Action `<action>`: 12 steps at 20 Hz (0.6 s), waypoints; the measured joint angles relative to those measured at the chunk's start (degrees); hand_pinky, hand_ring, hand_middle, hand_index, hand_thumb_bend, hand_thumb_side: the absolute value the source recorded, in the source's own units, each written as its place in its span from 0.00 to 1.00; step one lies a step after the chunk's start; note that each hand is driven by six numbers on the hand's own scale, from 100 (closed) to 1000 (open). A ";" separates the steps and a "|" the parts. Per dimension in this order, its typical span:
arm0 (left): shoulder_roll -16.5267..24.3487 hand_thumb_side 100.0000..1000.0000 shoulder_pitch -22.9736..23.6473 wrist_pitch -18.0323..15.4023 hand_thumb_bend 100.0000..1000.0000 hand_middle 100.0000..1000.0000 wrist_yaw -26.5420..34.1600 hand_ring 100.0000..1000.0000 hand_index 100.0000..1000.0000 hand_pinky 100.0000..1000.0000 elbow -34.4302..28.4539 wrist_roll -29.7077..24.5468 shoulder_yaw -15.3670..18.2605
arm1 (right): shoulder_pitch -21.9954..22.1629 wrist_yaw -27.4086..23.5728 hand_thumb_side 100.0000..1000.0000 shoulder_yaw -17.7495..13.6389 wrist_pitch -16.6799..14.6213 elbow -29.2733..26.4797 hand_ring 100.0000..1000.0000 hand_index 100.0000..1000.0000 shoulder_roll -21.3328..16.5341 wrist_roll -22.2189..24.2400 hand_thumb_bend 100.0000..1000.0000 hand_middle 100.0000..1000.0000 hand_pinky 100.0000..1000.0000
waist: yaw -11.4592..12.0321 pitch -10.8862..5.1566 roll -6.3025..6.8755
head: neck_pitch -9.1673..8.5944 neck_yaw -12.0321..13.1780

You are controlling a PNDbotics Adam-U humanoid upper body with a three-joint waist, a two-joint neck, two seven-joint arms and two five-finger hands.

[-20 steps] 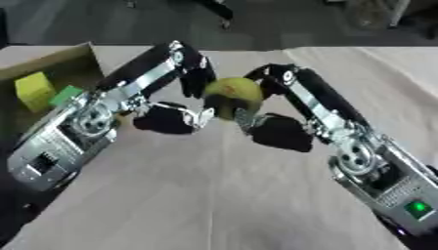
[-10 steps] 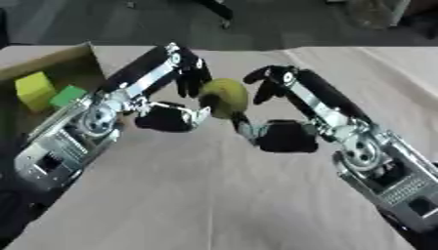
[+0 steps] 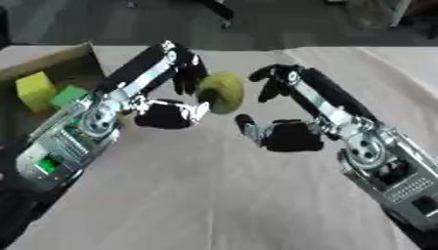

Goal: Pick up the objects with one hand, pass them to the other hand, and then place them into the box on the other side of the table.

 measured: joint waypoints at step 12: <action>8.91 0.00 7.78 4.75 0.00 0.28 1.34 0.38 0.31 0.38 -5.76 7.68 11.64 | 4.44 -3.66 0.24 -3.59 -0.30 0.00 0.67 0.75 -4.15 -8.12 0.11 0.48 0.80 | 0.17 -0.05 -0.01 | 0.37 2.41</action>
